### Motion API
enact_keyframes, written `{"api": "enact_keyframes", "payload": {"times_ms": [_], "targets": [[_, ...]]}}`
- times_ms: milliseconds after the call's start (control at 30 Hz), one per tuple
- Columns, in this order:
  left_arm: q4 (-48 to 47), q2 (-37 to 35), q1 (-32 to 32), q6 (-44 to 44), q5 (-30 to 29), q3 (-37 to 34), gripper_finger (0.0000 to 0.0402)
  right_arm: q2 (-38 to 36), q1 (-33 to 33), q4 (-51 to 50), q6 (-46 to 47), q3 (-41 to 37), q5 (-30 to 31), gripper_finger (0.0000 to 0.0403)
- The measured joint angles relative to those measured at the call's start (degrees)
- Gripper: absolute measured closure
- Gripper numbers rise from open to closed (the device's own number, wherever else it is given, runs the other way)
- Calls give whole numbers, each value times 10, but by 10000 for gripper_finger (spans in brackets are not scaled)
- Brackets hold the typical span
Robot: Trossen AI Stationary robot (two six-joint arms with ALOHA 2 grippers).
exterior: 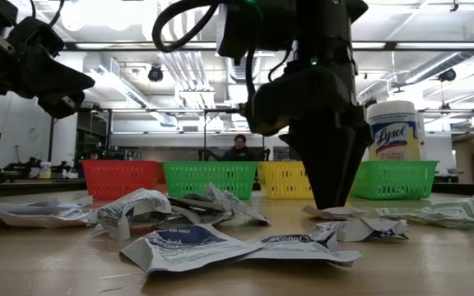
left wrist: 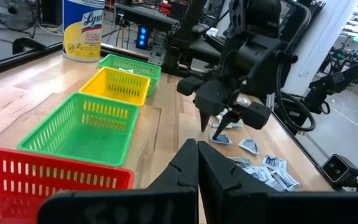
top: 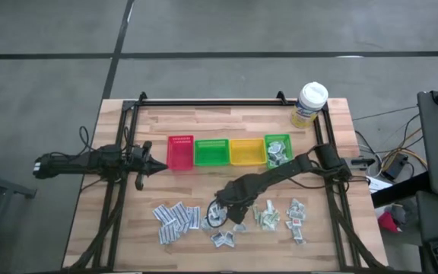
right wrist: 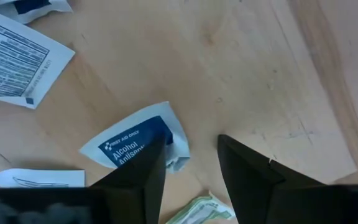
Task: Pick & Place First Aid Supplies
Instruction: Put the blue alcohol pad into the right green bin
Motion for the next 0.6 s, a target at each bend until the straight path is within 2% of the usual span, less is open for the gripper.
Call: {"api": "enact_keyframes", "payload": {"times_ms": [600], "targets": [[0, 0, 0, 0, 0, 0, 401, -6, 0, -6, -13, -3, 18, 344]]}}
